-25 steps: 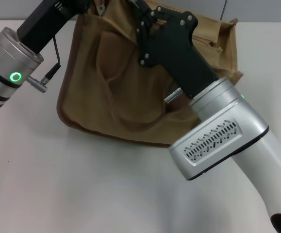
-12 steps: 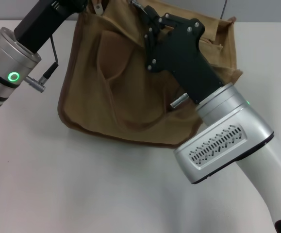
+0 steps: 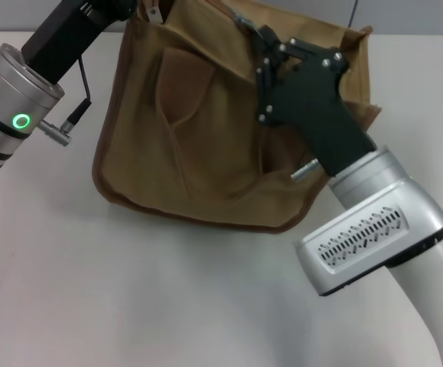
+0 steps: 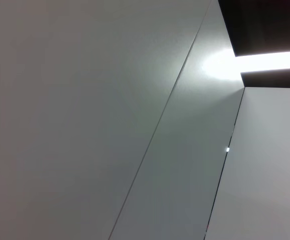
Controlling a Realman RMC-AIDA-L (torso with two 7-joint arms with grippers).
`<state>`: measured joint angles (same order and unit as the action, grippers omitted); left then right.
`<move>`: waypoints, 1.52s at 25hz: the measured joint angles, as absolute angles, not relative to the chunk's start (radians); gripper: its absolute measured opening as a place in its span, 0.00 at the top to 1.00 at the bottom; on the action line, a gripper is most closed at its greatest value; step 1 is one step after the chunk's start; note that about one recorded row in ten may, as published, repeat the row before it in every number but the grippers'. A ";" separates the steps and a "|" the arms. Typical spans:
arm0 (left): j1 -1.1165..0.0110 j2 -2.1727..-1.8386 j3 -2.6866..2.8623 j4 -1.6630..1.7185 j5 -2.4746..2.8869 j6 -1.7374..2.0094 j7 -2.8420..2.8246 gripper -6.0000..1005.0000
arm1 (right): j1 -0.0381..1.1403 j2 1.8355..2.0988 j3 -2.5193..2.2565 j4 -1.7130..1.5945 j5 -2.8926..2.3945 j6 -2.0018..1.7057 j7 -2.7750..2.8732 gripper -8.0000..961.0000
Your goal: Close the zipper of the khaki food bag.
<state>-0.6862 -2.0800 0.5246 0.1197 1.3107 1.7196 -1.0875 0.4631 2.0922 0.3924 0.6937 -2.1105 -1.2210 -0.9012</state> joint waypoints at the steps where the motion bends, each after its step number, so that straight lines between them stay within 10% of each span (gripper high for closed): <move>1: -0.686 -2.080 0.525 0.120 1.310 1.717 -1.088 0.97 | 0.453 2.092 0.393 0.692 -2.110 -1.222 -0.901 0.99; 38: -0.694 -2.080 0.525 0.121 1.299 1.687 -1.088 0.97 | 0.335 2.091 0.420 0.851 -2.107 -1.213 -0.717 0.84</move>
<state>-0.6938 -2.0801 0.5246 0.1207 1.2992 1.6871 -1.0876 0.3355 2.0910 0.4203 0.8506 -2.1069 -1.2125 -0.7170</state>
